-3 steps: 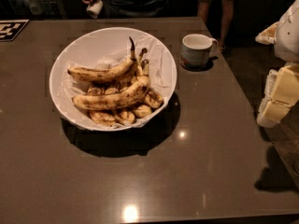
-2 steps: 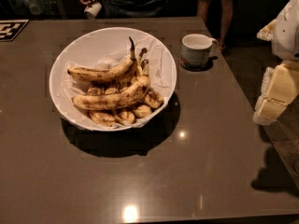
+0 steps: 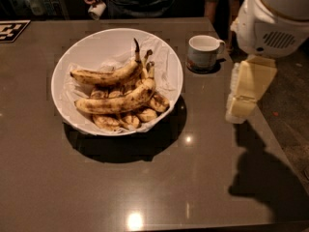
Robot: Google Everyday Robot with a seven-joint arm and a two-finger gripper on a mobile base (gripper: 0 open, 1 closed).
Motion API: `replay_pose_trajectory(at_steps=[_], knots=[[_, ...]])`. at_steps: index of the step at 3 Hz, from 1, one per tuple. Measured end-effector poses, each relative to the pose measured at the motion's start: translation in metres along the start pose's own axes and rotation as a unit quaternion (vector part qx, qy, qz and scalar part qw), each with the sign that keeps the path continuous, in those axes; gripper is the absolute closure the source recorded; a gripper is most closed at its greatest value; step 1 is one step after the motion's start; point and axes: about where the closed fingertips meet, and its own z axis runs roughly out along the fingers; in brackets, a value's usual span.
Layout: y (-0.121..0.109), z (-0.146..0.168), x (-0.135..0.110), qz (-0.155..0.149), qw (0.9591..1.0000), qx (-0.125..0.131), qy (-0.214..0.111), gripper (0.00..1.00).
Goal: Pick banana from white bowl
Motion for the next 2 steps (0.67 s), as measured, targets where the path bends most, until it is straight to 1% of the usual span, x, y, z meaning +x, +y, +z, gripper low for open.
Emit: replay_pose_trajectory(at_steps=[1, 2], knots=[[0.0102, -0.0005, -0.0358, -0.053, 0.9985, -0.011, -0.008, 0.0], [0.0101, -0.0072, -0.0399, -0.056, 0.9984, -0.001, -0.012, 0.0]])
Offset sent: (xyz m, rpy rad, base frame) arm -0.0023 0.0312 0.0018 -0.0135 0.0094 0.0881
